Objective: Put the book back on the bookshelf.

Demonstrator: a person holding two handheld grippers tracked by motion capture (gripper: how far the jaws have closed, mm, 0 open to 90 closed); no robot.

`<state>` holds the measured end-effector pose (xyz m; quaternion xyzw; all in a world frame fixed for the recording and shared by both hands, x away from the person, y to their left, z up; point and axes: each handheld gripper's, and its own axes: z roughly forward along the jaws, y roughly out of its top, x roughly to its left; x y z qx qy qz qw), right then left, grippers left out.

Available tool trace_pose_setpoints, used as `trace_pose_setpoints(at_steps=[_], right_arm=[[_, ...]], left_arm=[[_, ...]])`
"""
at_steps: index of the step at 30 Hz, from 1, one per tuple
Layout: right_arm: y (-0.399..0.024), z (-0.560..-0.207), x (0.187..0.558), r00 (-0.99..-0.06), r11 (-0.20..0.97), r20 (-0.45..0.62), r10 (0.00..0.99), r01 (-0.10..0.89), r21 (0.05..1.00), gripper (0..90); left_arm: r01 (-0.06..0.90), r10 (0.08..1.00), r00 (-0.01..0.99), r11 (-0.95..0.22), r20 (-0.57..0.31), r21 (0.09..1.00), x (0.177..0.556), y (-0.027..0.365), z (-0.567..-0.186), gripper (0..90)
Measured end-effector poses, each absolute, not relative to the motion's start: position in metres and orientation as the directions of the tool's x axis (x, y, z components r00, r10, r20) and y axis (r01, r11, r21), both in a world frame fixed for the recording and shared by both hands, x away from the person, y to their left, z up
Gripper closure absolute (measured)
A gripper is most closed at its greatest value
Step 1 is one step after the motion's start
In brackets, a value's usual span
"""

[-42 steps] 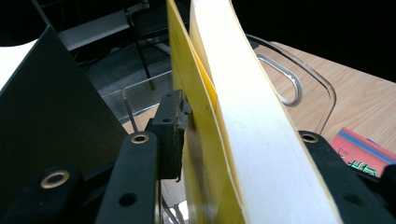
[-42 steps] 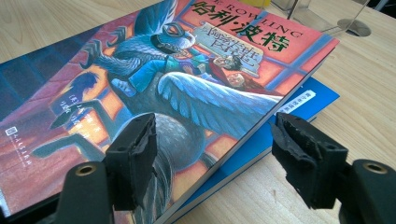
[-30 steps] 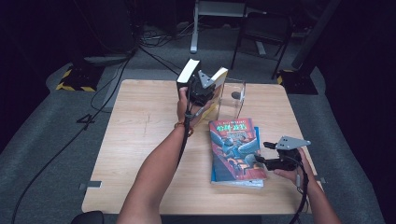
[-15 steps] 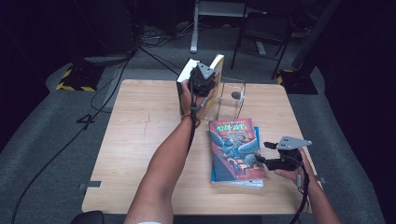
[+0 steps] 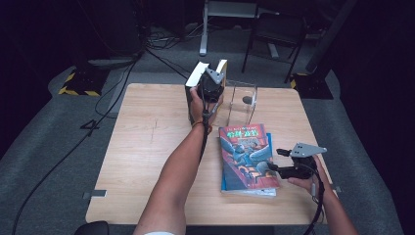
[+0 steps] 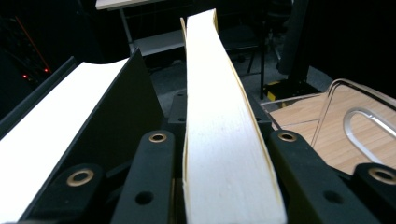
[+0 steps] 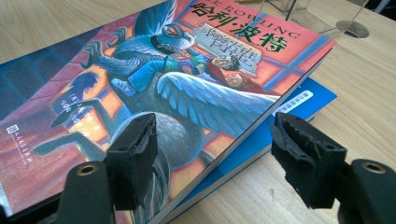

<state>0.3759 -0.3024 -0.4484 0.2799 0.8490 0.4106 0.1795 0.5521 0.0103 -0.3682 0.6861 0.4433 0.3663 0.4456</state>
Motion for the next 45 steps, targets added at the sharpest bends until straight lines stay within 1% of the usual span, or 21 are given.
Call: trace_pose_setpoints(at_steps=[1,2,3,4,10,13,15,16,17,18,19,22,26,33,35,37,45], right_arm=[[-0.302,-0.448,0.376,-0.779,0.506,-0.075,0.623,0.328,0.798,31.8],[-0.302,-0.448,0.376,-0.779,0.507,-0.074,0.623,0.329,0.797,31.8],[-0.302,-0.449,0.376,-0.779,0.507,-0.074,0.622,0.328,0.797,31.8],[-0.302,-0.449,0.376,-0.779,0.507,-0.074,0.622,0.328,0.797,31.8],[-0.301,-0.449,0.376,-0.781,0.513,-0.079,0.619,0.326,0.794,31.6],[-0.301,-0.449,0.376,-0.782,0.514,-0.079,0.618,0.327,0.793,31.5],[-0.301,-0.449,0.375,-0.784,0.517,-0.08,0.616,0.325,0.792,31.5],[-0.301,-0.449,0.375,-0.785,0.516,-0.078,0.615,0.325,0.793,31.5],[-0.3,-0.449,0.375,-0.785,0.518,-0.079,0.614,0.325,0.791,31.5],[-0.3,-0.449,0.375,-0.787,0.521,-0.081,0.612,0.324,0.789,31.5],[-0.3,-0.449,0.375,-0.788,0.522,-0.082,0.611,0.322,0.789,31.5],[-0.3,-0.449,0.376,-0.786,0.519,-0.08,0.614,0.325,0.791,31.5],[-0.299,-0.449,0.375,-0.79,0.528,-0.088,0.607,0.319,0.787,31.5],[-0.298,-0.449,0.375,-0.789,0.528,-0.083,0.608,0.324,0.785,31.5],[-0.298,-0.449,0.375,-0.79,0.53,-0.086,0.607,0.322,0.784,31.5],[-0.298,-0.449,0.375,-0.79,0.53,-0.086,0.607,0.322,0.784,31.5],[-0.298,-0.449,0.375,-0.788,0.526,-0.083,0.61,0.324,0.786,31.5]], left_arm=[[0.284,0.936,0.332,-0.217,0.117,0.934,0.552,0.011,-0.368,70.3],[0.281,0.94,0.319,-0.219,0.124,0.934,0.551,0.011,-0.368,69.0],[0.283,0.94,0.317,-0.219,0.124,0.934,0.551,0.012,-0.368,65.3],[0.285,0.94,0.318,-0.216,0.121,0.934,0.551,0.013,-0.368,65.3],[0.276,0.93,0.344,-0.235,0.133,0.932,0.543,0.012,-0.367,53.4],[0.273,0.929,0.349,-0.227,0.123,0.935,0.541,0.012,-0.366,51.1],[0.269,0.927,0.354,-0.229,0.125,0.935,0.54,0.012,-0.364,50.3],[0.269,0.924,0.361,-0.235,0.128,0.934,0.539,0.012,-0.364,51.0],[0.268,0.922,0.358,-0.25,0.145,0.93,0.539,0.012,-0.363,53.8],[0.262,0.92,0.361,-0.255,0.151,0.931,0.538,0.012,-0.361,54.2],[0.255,0.92,0.366,-0.246,0.143,0.935,0.537,0.014,-0.359,53.3],[0.237,0.917,0.377,-0.23,0.129,0.944,0.533,0.017,-0.354,47.0],[0.239,0.907,0.4,-0.241,0.13,0.941,0.532,0.017,-0.353,43.5],[0.231,0.89,0.435,-0.253,0.133,0.94,0.528,0.013,-0.356,42.0],[0.229,0.885,0.441,-0.268,0.146,0.936,0.527,0.012,-0.355,41.3],[0.231,0.879,0.457,-0.265,0.136,0.936,0.526,0.01,-0.355,40.7],[0.219,0.845,0.509,-0.31,0.163,0.925,0.519,-0.001,-0.355,39.3]])
